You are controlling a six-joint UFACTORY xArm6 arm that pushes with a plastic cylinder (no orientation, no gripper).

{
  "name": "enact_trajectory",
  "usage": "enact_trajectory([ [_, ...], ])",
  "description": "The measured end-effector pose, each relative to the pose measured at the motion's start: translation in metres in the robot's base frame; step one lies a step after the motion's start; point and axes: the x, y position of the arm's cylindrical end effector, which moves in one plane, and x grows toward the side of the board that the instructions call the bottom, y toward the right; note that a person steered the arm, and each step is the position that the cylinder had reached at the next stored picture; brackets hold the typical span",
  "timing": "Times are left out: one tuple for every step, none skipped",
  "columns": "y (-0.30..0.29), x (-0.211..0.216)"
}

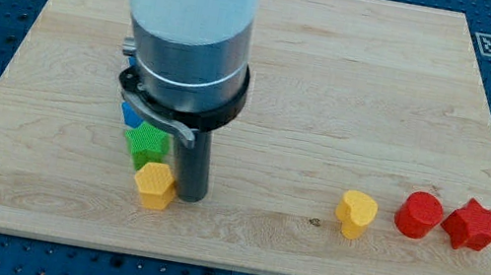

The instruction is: Move red star and red circle towards yellow heart

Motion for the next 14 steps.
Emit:
enact_trajectory([
  [-0.005,0.000],
  [0.019,-0.008],
  [0.053,-0.034],
  [0.088,-0.057],
  [0.141,-0.071],
  [0.208,-0.073],
  [0.278,-0.073],
  [0.337,-0.045],
  [0.346,0.006],
  [0.340,0.014],
  [0.320,0.004],
  [0.314,-0.030],
  [0.298,-0.046],
  [0.301,-0.017],
])
